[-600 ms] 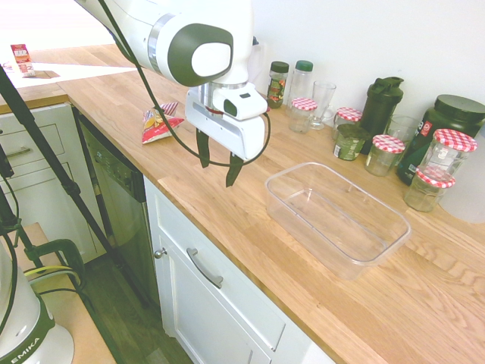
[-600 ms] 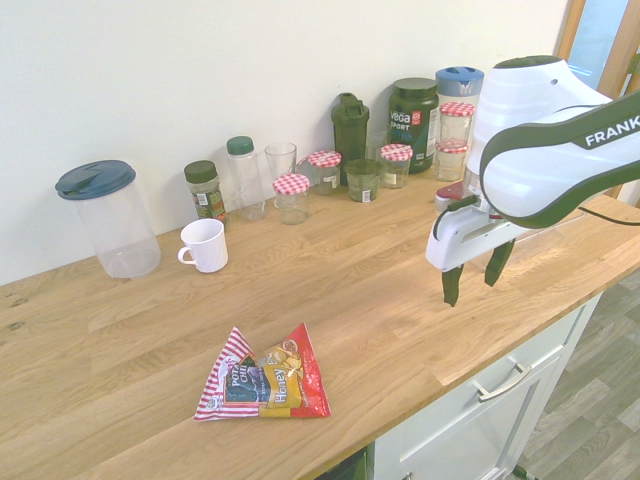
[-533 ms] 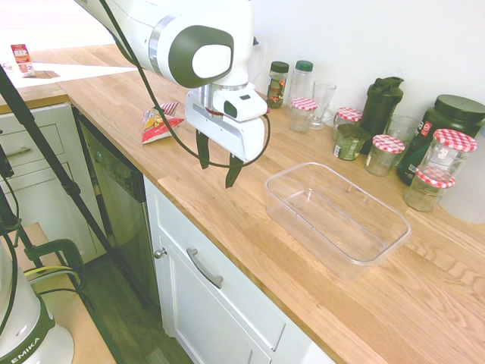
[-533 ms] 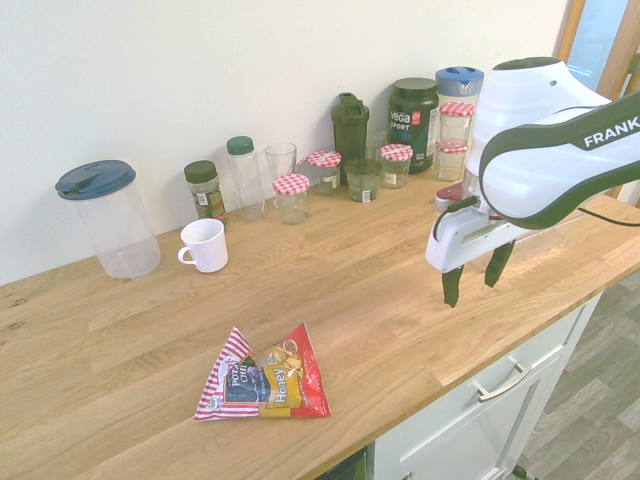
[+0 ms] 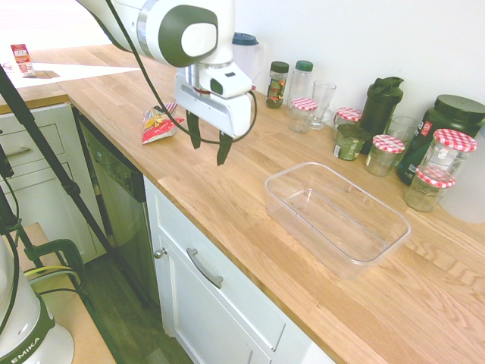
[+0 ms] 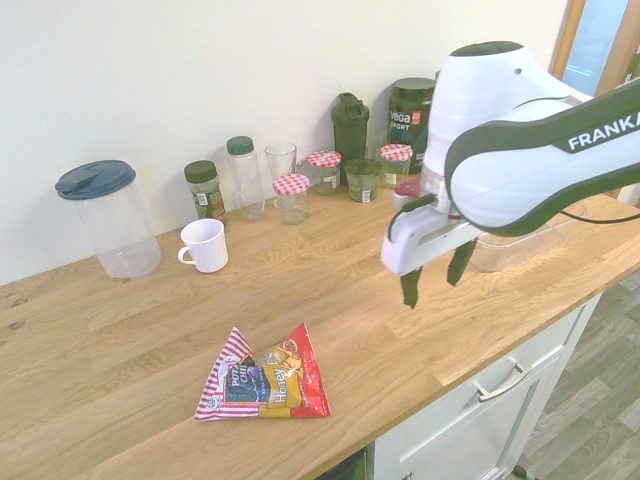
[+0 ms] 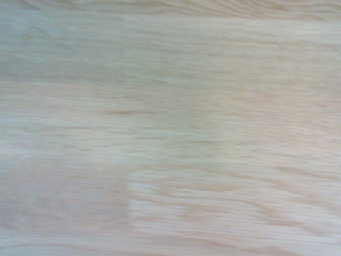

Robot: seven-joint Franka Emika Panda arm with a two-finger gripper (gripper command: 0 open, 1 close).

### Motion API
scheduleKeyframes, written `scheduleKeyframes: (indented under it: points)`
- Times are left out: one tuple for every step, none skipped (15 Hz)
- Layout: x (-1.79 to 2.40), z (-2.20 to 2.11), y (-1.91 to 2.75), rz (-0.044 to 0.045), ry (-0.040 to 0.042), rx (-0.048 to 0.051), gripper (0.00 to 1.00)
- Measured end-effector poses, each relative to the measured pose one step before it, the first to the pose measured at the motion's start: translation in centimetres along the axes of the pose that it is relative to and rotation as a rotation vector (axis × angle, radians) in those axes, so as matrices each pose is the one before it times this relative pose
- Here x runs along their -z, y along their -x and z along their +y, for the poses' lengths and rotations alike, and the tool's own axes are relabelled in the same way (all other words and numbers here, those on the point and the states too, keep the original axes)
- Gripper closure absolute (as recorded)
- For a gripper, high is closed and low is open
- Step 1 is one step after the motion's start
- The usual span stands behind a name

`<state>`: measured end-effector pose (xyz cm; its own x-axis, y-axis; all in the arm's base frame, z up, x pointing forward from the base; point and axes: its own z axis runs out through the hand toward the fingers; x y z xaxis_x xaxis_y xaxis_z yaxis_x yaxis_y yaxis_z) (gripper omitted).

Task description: Put the chip bag into the container

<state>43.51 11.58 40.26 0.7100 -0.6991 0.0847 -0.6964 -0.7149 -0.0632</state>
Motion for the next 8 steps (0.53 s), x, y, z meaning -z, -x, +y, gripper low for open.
scheduleKeyframes:
  points:
    - [0.343,-2.144,1.900,0.01207,-0.00514,0.01563,0.00]
    - [0.267,-2.307,1.868,0.01468,-0.00353,0.01491,0.00]
    - [0.221,-2.533,1.860,0.01580,-0.00262,0.01487,0.00]
    - [0.062,-2.331,1.603,0.01240,-0.00096,0.01363,0.00]
    - [-0.091,-2.226,1.430,0.01075,0.00268,0.01654,0.00]
    - [-0.148,-2.270,1.196,0.01253,0.00436,0.01725,0.00]
    - [-0.267,-2.095,0.823,0.01093,0.00318,0.01267,0.00]
    - [-0.447,-2.005,0.636,0.00344,0.00257,0.01213,0.00]
